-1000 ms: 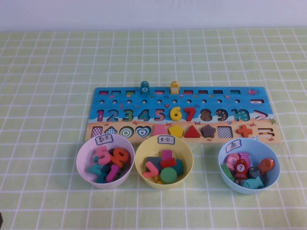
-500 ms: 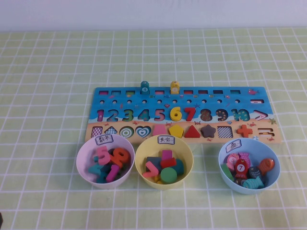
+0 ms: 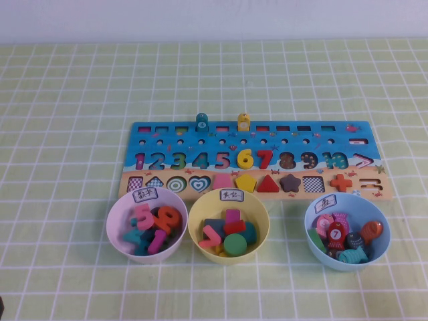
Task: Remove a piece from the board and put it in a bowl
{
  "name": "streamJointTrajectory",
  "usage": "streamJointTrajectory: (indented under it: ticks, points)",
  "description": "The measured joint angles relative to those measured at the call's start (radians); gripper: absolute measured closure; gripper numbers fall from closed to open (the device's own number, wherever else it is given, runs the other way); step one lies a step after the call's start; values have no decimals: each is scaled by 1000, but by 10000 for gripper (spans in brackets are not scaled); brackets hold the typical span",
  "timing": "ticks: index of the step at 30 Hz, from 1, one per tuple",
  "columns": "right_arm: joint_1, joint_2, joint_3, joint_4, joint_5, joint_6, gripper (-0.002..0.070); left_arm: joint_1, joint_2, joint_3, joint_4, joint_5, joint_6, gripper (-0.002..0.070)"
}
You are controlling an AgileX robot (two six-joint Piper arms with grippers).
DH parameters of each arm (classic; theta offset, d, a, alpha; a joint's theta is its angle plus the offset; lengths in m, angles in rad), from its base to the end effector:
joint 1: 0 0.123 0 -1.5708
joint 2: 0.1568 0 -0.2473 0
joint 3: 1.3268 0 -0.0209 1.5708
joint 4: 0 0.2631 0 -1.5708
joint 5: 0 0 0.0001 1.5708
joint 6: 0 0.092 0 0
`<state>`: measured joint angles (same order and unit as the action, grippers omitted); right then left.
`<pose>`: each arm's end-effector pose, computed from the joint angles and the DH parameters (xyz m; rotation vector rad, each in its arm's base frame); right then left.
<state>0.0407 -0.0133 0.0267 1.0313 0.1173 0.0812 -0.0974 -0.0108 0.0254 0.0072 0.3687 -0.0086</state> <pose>0.1071 0.0137 0.1998 0.7640 1.4553 0.9741 0.1037 -0.0099 0.1720 0.0874 1.8654 -0.0662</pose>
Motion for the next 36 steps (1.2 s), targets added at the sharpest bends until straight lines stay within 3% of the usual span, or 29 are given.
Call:
streamJointTrajectory:
  ticks: [5, 12, 20, 26, 31, 36]
  points:
    - [0, 0, 0, 0, 2, -32, 694, 0, 0, 0, 0, 0, 0, 678]
    - [0, 24, -144, -51, 156, -290, 694, 0, 0, 0, 0, 0, 0, 678]
    - [0, 400, -511, -401, 496, -339, 694, 0, 0, 0, 0, 0, 0, 678]
    - [0, 653, -631, -355, 577, -352, 694, 0, 0, 0, 0, 0, 0, 678]
    - [0, 815, -680, -302, 664, -556, 694, 0, 0, 0, 0, 0, 0, 678]
    - [0, 958, -845, -369, 826, -607, 694, 0, 0, 0, 0, 0, 0, 678]
